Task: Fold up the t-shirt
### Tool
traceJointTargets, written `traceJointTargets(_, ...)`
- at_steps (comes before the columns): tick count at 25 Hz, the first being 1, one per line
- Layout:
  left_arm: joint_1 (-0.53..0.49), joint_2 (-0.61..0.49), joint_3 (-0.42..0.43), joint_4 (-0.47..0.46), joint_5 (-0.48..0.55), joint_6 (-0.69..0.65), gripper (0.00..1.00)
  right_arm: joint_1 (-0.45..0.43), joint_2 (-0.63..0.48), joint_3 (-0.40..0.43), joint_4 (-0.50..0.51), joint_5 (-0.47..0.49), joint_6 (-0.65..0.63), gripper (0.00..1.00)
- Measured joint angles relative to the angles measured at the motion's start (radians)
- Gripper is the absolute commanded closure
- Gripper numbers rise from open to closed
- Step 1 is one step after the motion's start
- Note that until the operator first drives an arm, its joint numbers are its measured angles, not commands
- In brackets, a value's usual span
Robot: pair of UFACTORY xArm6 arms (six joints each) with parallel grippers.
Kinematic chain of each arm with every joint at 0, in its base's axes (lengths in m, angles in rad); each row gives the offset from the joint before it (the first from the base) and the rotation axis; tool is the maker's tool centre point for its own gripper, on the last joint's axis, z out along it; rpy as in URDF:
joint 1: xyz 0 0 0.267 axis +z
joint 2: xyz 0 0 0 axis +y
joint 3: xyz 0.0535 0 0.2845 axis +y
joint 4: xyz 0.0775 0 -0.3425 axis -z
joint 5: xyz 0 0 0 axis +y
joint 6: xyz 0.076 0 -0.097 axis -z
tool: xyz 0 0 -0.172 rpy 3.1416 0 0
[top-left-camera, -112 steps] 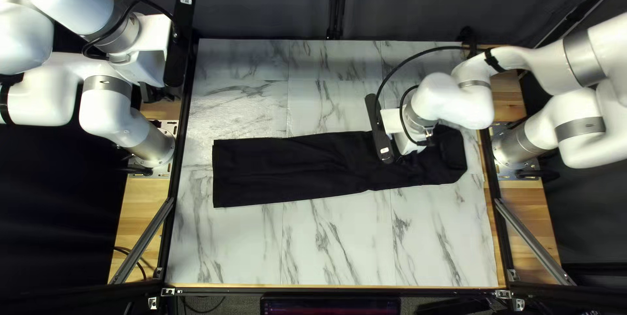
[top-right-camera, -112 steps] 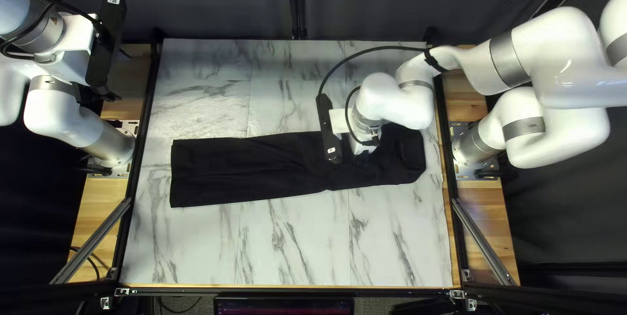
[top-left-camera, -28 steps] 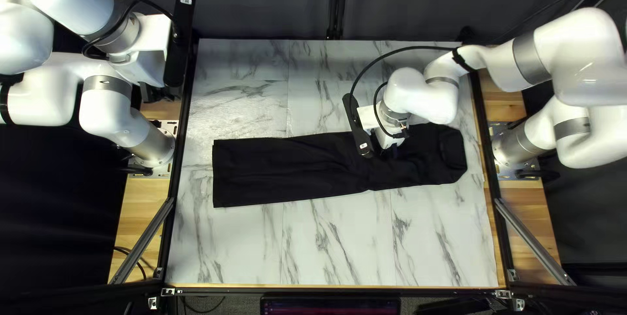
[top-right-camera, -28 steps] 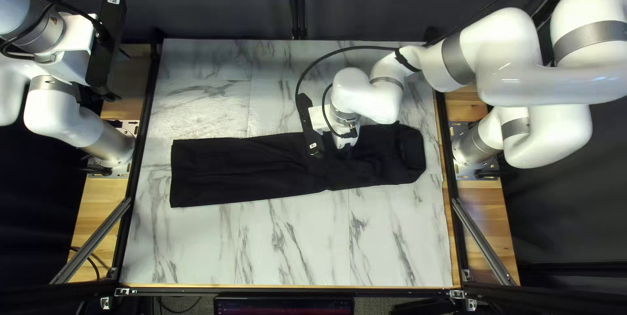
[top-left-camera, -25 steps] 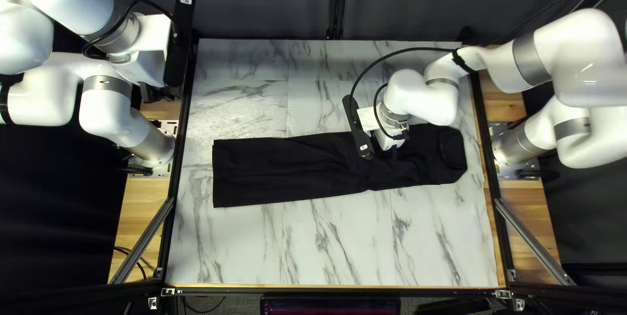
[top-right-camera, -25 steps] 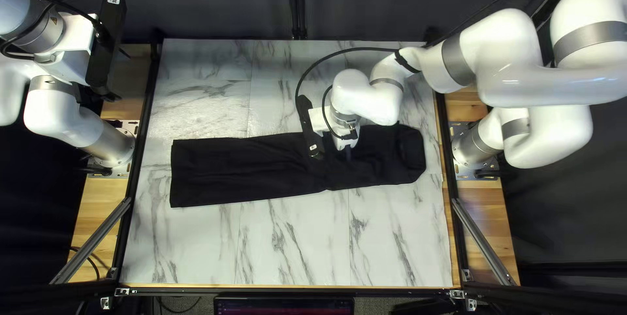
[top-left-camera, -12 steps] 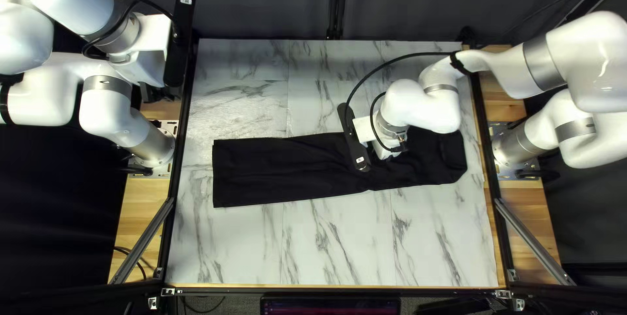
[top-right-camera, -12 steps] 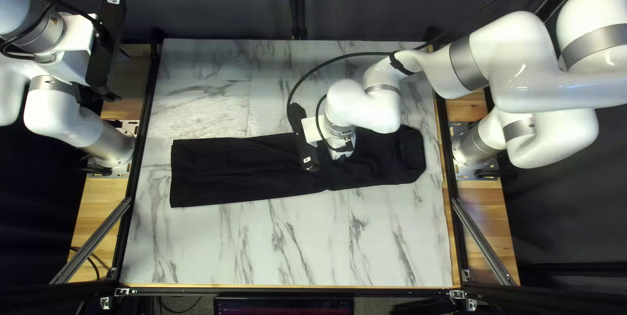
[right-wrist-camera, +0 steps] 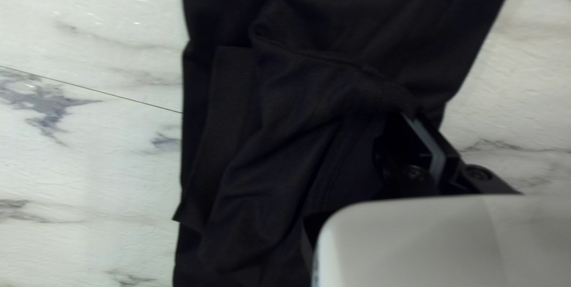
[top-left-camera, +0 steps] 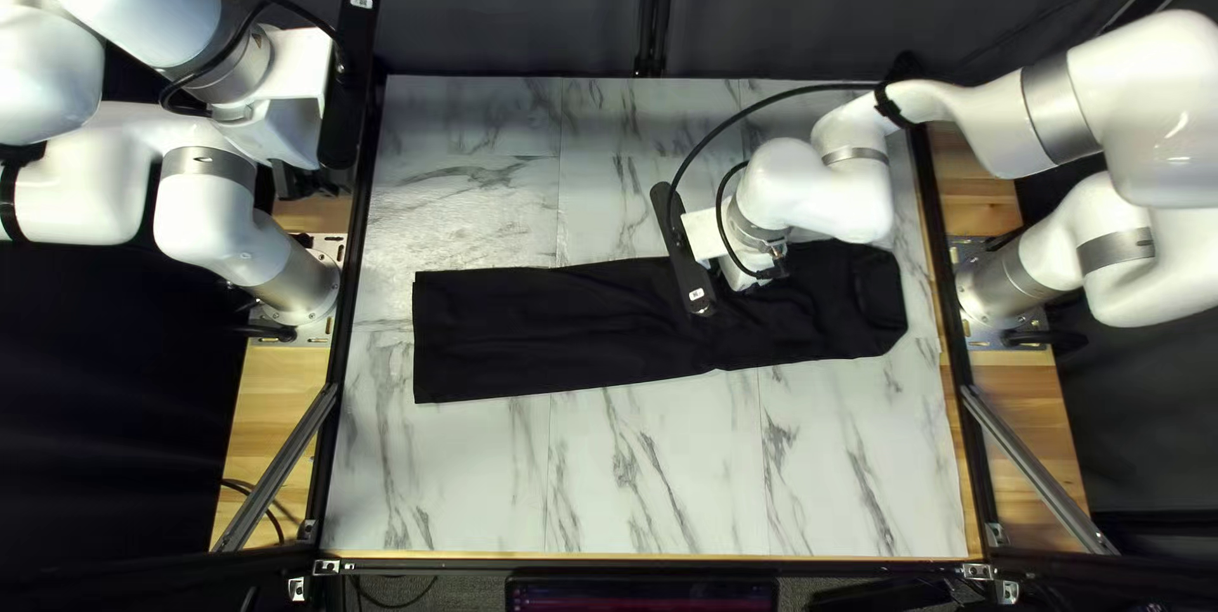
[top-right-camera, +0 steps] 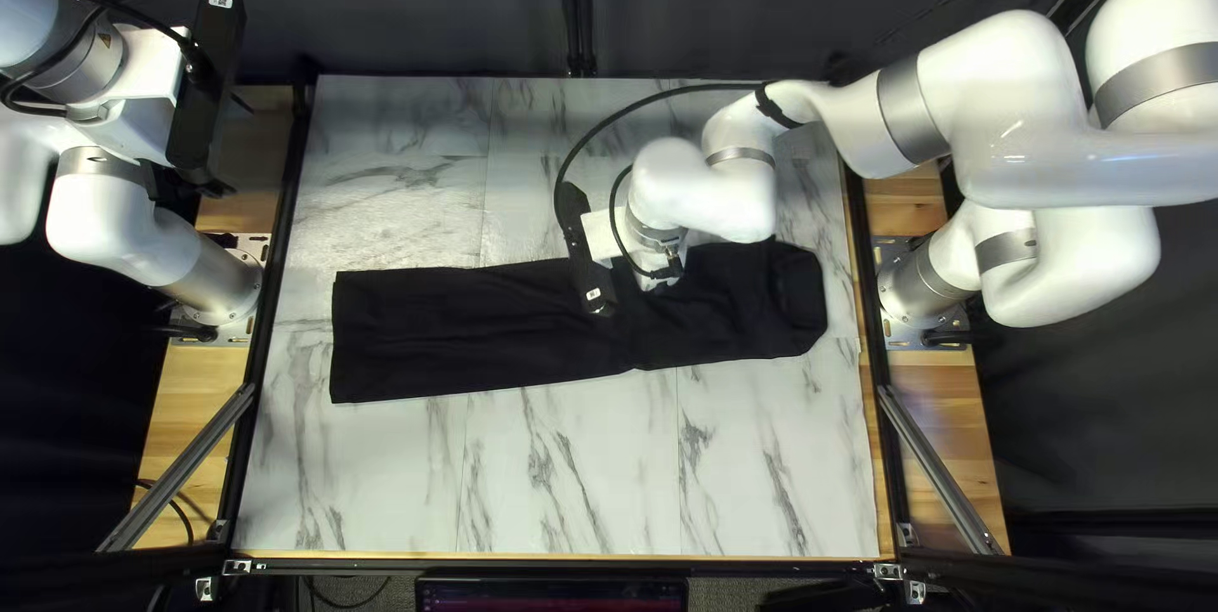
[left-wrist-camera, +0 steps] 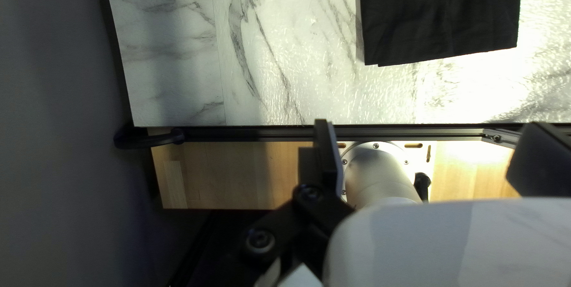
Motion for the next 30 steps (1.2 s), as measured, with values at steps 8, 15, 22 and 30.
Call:
traceJointTargets(8,0.0,0.0,0.0,0.0,0.0,0.0,0.0,0.077,-0.149,0.165,0.016,-0.006,0.113,0.0)
traceJointTargets(15,0.0,0.0,0.0,0.0,0.0,0.0,0.0,0.188,-0.416,0.375,0.012,0.065,0.328,0.0)
traceJointTargets(22,0.0,0.0,0.0,0.0,0.0,0.0,0.0,0.161,-0.495,0.469,0.032,0.077,0.331,0.0)
traceJointTargets(30,0.0,0.0,0.0,0.0,0.0,0.0,0.0,0.081,-0.358,0.45,0.049,-0.039,0.231,0.0)
